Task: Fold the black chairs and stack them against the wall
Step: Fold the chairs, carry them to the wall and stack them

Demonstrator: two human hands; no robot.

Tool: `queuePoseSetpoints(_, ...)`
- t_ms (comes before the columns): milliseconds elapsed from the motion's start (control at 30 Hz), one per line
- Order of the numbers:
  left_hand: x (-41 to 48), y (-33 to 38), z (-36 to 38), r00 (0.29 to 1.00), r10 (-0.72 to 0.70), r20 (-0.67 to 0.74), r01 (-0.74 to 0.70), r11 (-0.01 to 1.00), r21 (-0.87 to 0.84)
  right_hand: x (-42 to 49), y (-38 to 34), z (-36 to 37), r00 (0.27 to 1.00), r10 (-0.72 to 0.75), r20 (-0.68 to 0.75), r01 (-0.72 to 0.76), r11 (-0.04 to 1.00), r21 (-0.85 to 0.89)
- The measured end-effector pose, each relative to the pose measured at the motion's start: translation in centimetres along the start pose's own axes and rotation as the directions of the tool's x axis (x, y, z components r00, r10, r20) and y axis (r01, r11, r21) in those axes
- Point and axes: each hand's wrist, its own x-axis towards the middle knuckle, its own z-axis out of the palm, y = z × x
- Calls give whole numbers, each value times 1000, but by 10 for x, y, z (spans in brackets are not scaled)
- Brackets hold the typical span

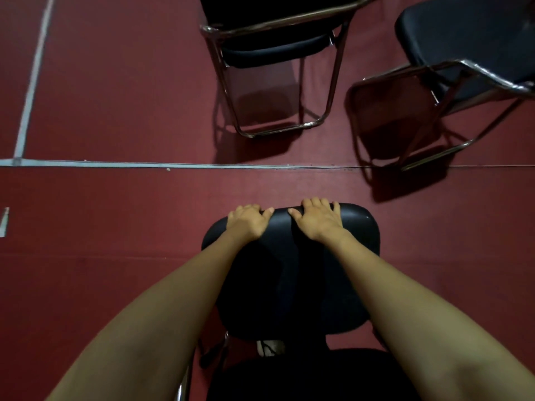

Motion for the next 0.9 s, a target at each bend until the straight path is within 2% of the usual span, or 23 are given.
queuePoseSetpoints(167,-62,-8,3,999,51,-9,-51,999,-19,-65,-7,0,1000,6,-27,-6,1000,-3)
queuePoseSetpoints(467,-151,-5,15,997,51,-54,-53,998,-19,-160,-5,1,999,-30,-46,28,998,-53)
queuePoseSetpoints(733,-204,-4,22,998,58,-28,-58,998,-11,-205,-5,5,998,-41,-44,36,993,-115)
queuePoseSetpoints(900,-225,-10,31,997,69,38,-66,996,-61,-233,0,10,998,-59,-14,56,989,-136)
